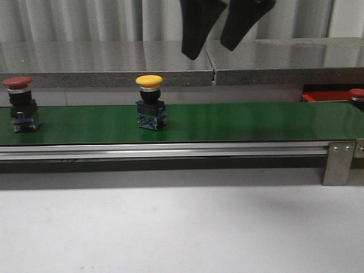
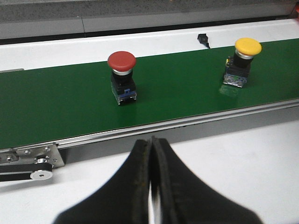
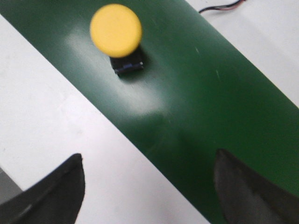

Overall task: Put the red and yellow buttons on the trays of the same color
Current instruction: 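Lower the right gripper onto the yellow button on the belt and grasp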

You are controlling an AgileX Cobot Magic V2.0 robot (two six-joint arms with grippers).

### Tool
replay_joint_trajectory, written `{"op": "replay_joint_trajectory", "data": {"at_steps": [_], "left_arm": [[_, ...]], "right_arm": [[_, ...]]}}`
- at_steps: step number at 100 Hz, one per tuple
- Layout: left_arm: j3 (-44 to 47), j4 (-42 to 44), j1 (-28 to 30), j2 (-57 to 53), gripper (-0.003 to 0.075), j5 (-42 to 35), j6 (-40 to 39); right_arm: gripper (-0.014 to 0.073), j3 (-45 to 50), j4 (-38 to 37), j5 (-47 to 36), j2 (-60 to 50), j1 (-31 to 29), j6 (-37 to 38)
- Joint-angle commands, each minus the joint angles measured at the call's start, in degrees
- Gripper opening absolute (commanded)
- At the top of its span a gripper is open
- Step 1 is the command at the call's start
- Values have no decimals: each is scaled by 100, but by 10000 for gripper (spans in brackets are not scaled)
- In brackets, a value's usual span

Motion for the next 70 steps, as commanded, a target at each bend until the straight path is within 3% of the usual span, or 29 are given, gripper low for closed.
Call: {"op": "replay_joint_trajectory", "data": {"at_steps": [1, 37, 44, 70], "left_arm": [[-162, -89, -35, 5, -19, -385, -2], [-162, -89, -35, 5, -19, -385, -2], [-162, -89, -35, 5, -19, -385, -2], [-162, -89, -35, 5, -19, -385, -2]], "right_arm": [[569, -483, 35, -117, 91, 75, -180], [561, -1029, 309, -603, 996, 110, -179], [514, -1029, 309, -728, 1071, 110, -179], [175, -1029, 303, -1050, 1172, 110, -174]]}}
